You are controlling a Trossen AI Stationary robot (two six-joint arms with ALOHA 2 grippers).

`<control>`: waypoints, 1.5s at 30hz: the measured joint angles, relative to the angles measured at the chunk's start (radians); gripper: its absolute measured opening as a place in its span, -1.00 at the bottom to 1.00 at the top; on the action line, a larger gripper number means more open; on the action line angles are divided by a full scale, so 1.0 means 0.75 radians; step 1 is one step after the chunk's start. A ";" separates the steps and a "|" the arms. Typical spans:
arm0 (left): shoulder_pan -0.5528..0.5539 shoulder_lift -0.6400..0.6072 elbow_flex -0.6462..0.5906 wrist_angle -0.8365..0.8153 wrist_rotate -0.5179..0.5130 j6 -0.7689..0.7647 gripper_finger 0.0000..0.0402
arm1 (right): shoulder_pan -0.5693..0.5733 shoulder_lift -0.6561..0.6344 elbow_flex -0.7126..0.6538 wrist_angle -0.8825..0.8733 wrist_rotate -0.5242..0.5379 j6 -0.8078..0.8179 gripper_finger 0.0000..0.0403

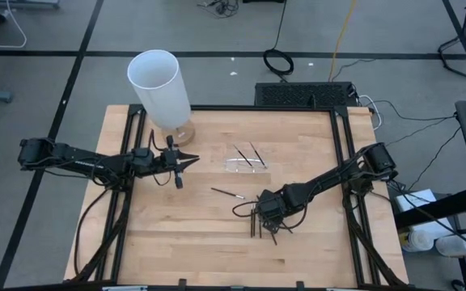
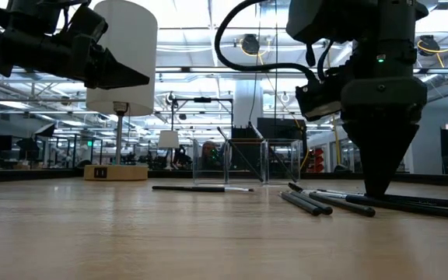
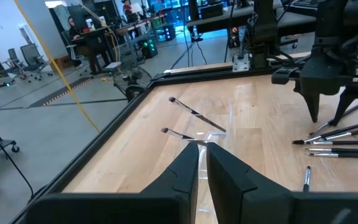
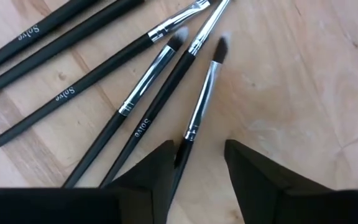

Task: Put items in baskets/containers
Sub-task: Put the black eyeshadow brush into the transparent organizer

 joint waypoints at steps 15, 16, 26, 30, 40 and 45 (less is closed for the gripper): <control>0.000 0.000 0.000 -0.002 -0.001 -0.009 -0.79 | -0.002 0.000 -0.117 0.030 -0.001 0.009 -0.97; 0.000 0.000 0.000 -0.002 -0.001 -0.009 -0.79 | -0.004 0.000 -0.117 0.030 -0.001 0.014 -0.97; -0.001 0.000 0.000 -0.003 -0.001 -0.004 -0.79 | -0.006 -0.127 -0.124 0.062 0.066 0.017 -0.99; 0.000 0.000 -0.001 -0.003 0.000 -0.003 -0.79 | -0.010 -0.211 -0.126 0.068 0.136 0.002 -1.00; 0.000 0.000 -0.001 -0.003 0.000 -0.003 -0.79 | -0.013 -0.405 -0.122 0.270 0.330 -0.198 -1.00; -0.001 0.000 -0.001 -0.003 0.000 -0.003 -0.79 | -0.018 -0.539 -0.121 0.605 0.616 -0.577 -1.00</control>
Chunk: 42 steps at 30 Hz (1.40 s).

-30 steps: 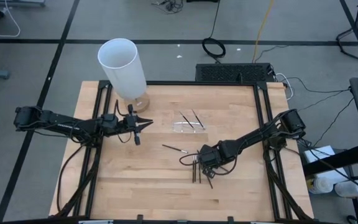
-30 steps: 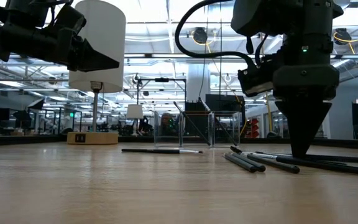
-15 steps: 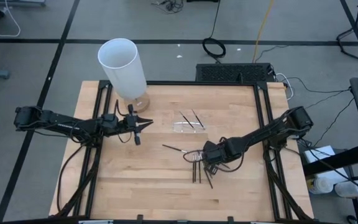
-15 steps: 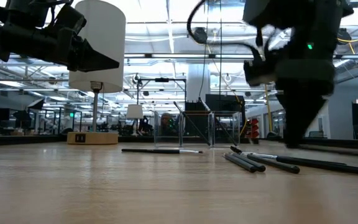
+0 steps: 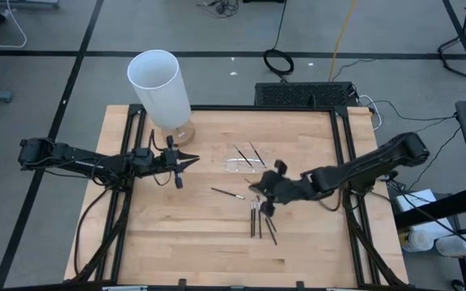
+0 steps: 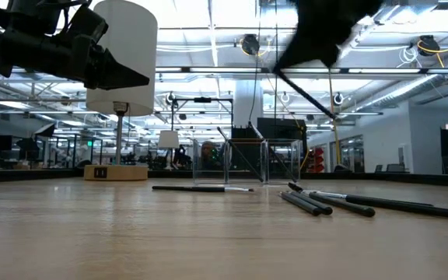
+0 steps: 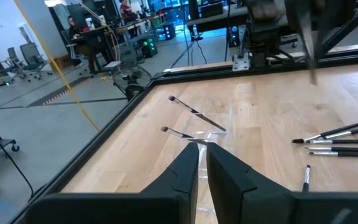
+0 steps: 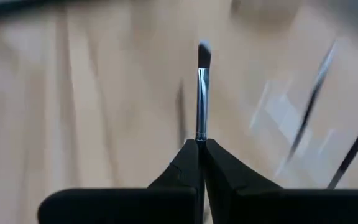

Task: Put items in baskets/containers
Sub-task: Put the black eyeshadow brush into the transparent organizer

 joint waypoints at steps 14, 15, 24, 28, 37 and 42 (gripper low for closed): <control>0.001 0.000 0.000 -0.002 0.000 -0.003 -0.79 | -0.298 0.091 -0.081 0.907 0.013 -0.698 -1.00; 0.000 0.000 0.000 -0.006 0.001 -0.003 -0.79 | -0.330 0.120 -0.123 1.056 -0.045 -0.708 -1.00; 0.001 0.000 0.000 -0.032 0.001 -0.001 -0.79 | -0.503 0.216 -0.460 1.556 -0.133 -0.579 -1.00; 0.001 0.000 0.000 -0.029 0.000 0.000 -0.79 | -0.499 0.215 -0.483 1.555 -0.136 -0.563 -1.00; 0.001 0.000 0.000 -0.010 0.000 0.035 -0.79 | -0.473 0.311 -0.481 1.570 -0.131 -0.526 -1.00; 0.001 0.000 0.000 0.005 0.000 0.035 -0.79 | -0.463 0.456 -0.431 1.575 -0.132 -0.511 -1.00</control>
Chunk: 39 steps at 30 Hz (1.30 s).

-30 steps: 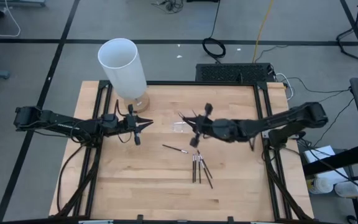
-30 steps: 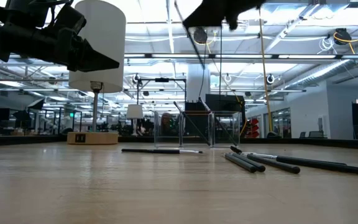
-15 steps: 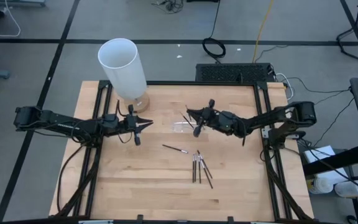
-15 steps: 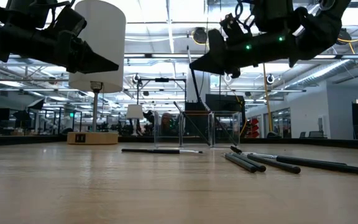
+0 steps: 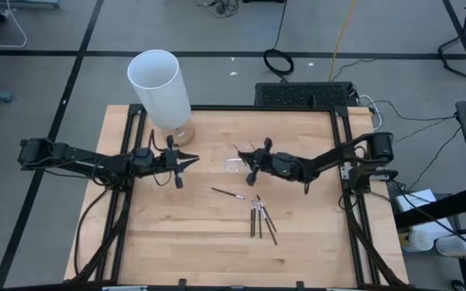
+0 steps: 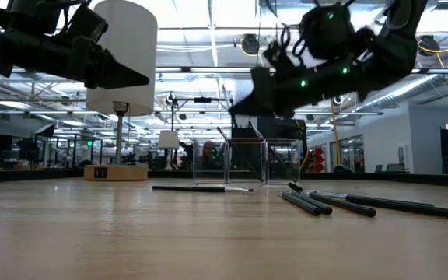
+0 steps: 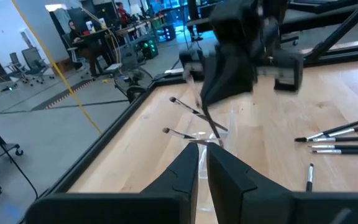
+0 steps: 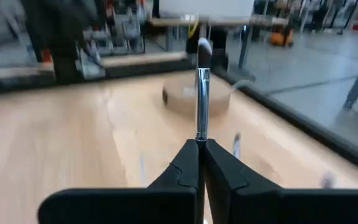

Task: Put items in baskets/containers
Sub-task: Put the black eyeshadow brush into the transparent organizer

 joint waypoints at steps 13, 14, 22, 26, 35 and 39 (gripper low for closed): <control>0.003 0.000 0.000 -0.004 0.003 0.000 -0.79 | 0.000 0.049 0.033 -0.101 0.042 0.030 -1.00; 0.003 0.000 0.000 -0.003 0.003 -0.001 -0.79 | 0.000 0.049 0.033 -0.112 0.042 0.039 -1.00; 0.003 0.000 0.000 -0.002 0.002 -0.001 -0.79 | -0.003 0.049 0.033 -0.151 0.042 0.053 -1.00; 0.003 0.000 0.000 -0.001 0.002 0.000 -0.79 | -0.009 0.048 0.034 -0.162 0.042 0.053 -1.00; 0.003 0.000 0.000 -0.001 0.002 0.001 -0.79 | -0.012 0.048 0.034 -0.160 0.042 0.073 -0.95; 0.003 0.000 0.000 -0.001 0.001 0.002 -0.79 | -0.024 0.048 0.034 -0.163 0.042 0.130 -0.86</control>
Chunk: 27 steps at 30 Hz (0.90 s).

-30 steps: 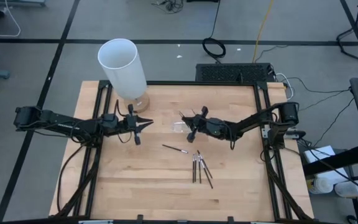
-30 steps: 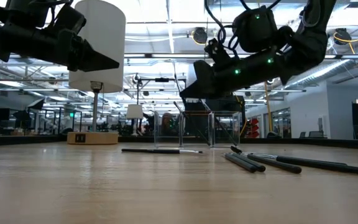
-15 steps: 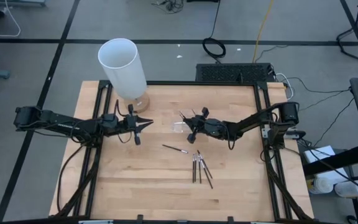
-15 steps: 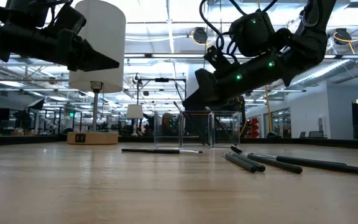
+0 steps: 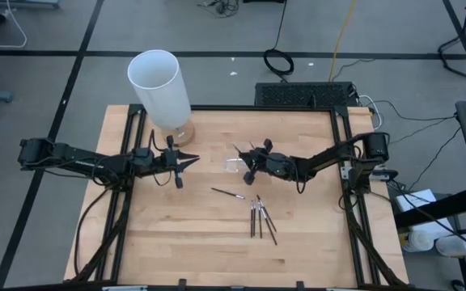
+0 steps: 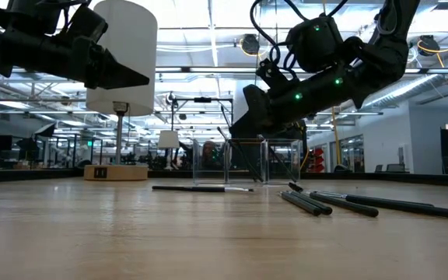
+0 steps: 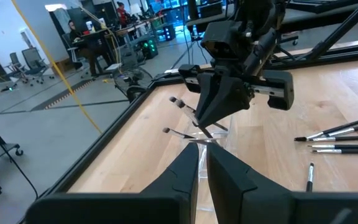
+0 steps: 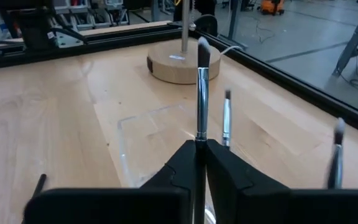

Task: Put items in baskets/containers
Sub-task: Put the black eyeshadow brush into the transparent organizer, then put the black brow brush into the transparent organizer

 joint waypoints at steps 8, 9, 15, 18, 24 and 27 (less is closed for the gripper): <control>0.000 0.000 0.000 -0.001 0.000 0.014 -0.79 | -0.013 0.002 -0.001 0.002 -0.005 0.026 -0.71; 0.000 0.000 0.000 -0.001 0.000 0.014 -0.79 | -0.013 0.002 -0.001 0.012 -0.005 0.017 -0.70; 0.000 0.000 0.000 -0.002 -0.001 0.013 -0.79 | 0.002 -0.063 0.020 0.007 -0.005 -0.091 -0.69; 0.000 0.000 0.000 -0.003 0.000 0.001 -0.79 | 0.033 -0.169 0.109 -0.283 -0.006 -0.121 -0.69; 0.001 0.001 0.001 -0.003 0.000 0.012 -0.79 | 0.169 -0.279 0.498 -0.983 -0.009 -0.101 -0.68; 0.001 0.001 0.001 -0.001 0.005 0.016 -0.79 | 0.270 -0.275 0.664 -1.314 -0.010 -0.019 -0.68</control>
